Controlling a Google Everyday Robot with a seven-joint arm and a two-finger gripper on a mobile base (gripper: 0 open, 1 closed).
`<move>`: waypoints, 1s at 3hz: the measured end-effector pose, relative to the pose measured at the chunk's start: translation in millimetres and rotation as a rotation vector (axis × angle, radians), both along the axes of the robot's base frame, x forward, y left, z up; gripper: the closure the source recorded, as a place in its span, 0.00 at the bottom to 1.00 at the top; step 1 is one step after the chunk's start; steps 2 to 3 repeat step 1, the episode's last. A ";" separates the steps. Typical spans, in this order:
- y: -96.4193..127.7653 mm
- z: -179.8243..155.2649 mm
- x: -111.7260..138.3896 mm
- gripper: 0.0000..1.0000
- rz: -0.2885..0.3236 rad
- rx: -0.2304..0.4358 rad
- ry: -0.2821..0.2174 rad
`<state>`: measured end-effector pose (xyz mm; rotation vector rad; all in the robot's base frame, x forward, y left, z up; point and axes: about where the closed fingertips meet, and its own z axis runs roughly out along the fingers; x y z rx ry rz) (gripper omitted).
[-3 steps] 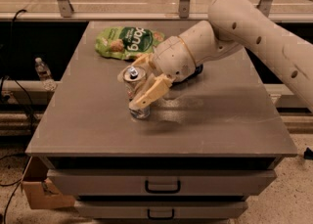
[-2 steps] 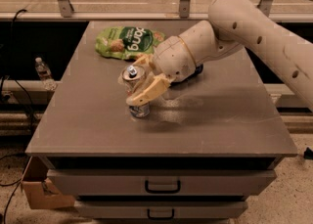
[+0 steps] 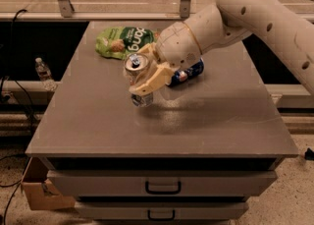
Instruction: Pick redbull can
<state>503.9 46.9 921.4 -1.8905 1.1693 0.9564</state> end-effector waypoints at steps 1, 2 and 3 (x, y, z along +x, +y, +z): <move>-6.3 27.1 8.7 1.00 -0.037 -0.040 -0.065; -6.3 27.1 8.7 1.00 -0.037 -0.040 -0.065; -6.3 27.1 8.7 1.00 -0.037 -0.040 -0.065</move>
Offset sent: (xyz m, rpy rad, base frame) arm 0.0000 0.0000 0.0000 0.0000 0.0000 0.0000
